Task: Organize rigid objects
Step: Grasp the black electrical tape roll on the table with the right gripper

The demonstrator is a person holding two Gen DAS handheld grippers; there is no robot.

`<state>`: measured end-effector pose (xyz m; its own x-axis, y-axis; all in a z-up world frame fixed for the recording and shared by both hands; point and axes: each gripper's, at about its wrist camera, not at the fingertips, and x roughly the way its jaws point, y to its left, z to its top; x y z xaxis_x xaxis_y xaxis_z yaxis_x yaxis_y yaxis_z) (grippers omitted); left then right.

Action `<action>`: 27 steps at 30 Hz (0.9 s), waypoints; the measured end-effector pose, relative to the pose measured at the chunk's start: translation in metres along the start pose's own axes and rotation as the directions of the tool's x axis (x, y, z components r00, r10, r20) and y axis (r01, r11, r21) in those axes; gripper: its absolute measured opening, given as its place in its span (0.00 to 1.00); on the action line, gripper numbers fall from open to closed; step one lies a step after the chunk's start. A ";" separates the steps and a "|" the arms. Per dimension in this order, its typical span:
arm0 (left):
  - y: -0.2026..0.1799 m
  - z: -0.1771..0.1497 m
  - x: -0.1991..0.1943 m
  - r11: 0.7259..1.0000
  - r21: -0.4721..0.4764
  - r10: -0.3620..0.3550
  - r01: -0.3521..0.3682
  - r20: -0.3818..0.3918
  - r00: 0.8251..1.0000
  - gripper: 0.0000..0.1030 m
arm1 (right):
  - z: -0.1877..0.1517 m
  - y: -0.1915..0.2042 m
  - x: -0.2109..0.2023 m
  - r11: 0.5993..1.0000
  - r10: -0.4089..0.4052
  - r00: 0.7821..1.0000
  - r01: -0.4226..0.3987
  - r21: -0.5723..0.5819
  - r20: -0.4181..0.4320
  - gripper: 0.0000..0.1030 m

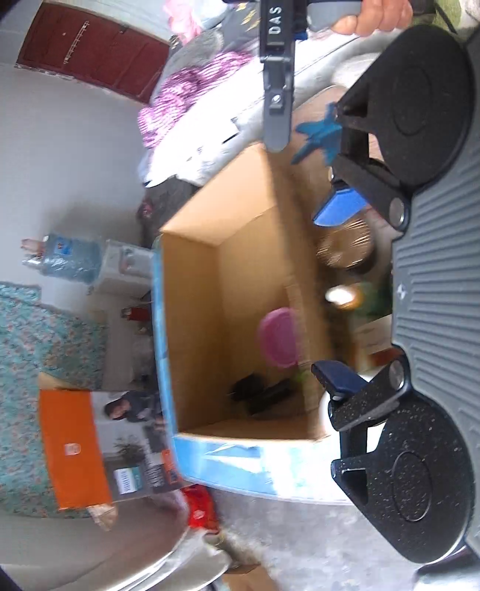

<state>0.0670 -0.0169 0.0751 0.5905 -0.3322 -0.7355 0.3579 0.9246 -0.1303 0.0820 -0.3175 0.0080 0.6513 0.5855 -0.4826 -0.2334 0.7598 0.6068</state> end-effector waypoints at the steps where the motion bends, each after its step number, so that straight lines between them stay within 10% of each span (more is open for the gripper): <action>1: -0.001 -0.008 0.002 1.000 0.000 -0.013 0.013 -0.021 1.000 0.79 | -0.009 -0.001 0.003 1.000 0.001 1.000 -0.001 0.005 -0.005 0.44; 18: -0.027 -0.088 0.069 0.987 0.135 0.103 -0.083 -0.147 0.984 0.73 | -0.088 0.026 0.109 0.986 -0.109 0.953 0.068 -0.151 -0.282 0.44; 27: -0.018 -0.092 0.075 0.995 0.092 0.044 -0.030 -0.159 0.986 0.67 | -0.091 0.024 0.142 0.982 -0.127 0.937 0.073 -0.174 -0.325 0.25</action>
<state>0.0387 -0.0411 -0.0387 0.4830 -0.2571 -0.8370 0.4052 0.9131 -0.0467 0.1034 -0.1902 -0.1029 0.4052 0.5439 -0.7349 -0.3075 0.8381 0.4507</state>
